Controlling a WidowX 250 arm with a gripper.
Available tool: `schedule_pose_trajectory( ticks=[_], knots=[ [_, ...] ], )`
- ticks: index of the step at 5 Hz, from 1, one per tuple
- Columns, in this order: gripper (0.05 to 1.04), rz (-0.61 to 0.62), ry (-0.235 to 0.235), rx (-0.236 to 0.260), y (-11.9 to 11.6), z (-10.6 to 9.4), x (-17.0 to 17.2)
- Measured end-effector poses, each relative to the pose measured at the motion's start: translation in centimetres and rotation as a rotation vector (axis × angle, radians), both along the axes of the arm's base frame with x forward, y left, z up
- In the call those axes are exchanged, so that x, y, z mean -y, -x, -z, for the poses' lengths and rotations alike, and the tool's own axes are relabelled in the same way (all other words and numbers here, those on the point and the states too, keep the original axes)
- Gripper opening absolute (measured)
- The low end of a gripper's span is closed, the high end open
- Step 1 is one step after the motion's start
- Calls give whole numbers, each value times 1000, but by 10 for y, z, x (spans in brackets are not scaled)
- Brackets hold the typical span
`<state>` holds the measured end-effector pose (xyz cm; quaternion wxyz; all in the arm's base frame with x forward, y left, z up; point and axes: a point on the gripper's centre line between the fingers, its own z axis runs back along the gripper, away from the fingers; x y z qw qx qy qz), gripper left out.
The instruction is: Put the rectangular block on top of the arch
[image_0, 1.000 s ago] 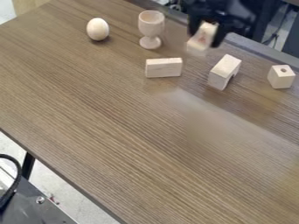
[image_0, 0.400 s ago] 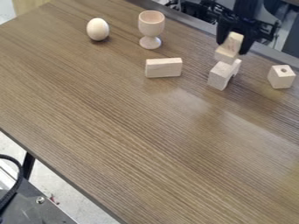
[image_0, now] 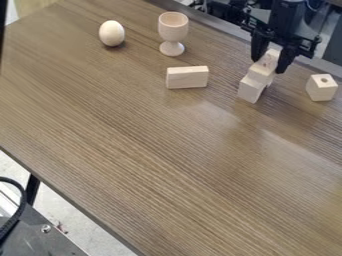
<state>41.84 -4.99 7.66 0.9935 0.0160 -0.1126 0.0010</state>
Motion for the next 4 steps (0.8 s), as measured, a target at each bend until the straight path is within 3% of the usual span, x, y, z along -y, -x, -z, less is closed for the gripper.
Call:
schedule_pose_trajectory(
  ticks=[4],
  knots=[
    [530,-5,-27,33,-10,0,-11]
  ],
)
